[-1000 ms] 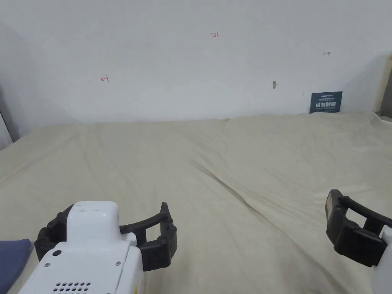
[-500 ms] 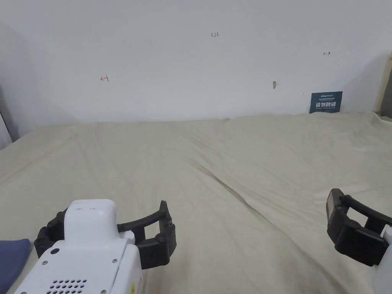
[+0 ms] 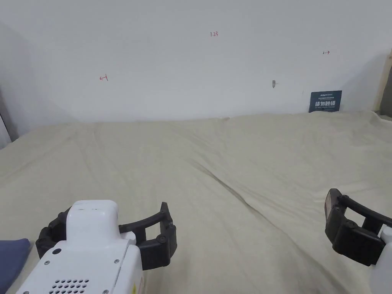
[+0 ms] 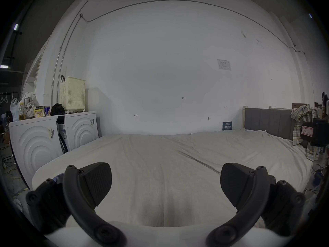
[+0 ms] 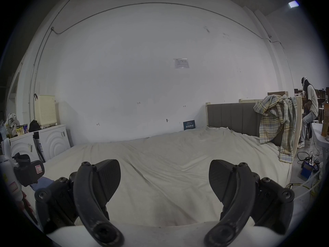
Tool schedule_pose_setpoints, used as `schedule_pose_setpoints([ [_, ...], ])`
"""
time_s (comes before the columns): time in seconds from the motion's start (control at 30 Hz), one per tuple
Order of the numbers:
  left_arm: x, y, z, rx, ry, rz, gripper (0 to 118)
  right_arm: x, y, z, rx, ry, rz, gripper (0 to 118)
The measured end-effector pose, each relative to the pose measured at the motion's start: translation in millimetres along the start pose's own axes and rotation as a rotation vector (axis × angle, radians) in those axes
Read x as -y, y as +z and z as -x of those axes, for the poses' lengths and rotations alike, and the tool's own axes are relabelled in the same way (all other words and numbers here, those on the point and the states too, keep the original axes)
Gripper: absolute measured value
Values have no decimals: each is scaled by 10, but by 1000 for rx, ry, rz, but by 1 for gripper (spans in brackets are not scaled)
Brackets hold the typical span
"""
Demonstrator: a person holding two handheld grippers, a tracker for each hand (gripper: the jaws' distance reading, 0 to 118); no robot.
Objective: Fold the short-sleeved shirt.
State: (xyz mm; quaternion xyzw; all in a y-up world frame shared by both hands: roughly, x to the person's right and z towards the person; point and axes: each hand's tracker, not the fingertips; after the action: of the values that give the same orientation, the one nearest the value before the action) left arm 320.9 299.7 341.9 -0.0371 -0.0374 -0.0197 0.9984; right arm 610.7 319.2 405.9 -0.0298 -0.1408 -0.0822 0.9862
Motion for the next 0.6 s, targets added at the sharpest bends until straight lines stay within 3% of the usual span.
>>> schedule_pose_setpoints([
  [0.6, 13, 12, -16, -7, -6, -3, 118, 25, -31, -20, 20, 19, 8, 103],
])
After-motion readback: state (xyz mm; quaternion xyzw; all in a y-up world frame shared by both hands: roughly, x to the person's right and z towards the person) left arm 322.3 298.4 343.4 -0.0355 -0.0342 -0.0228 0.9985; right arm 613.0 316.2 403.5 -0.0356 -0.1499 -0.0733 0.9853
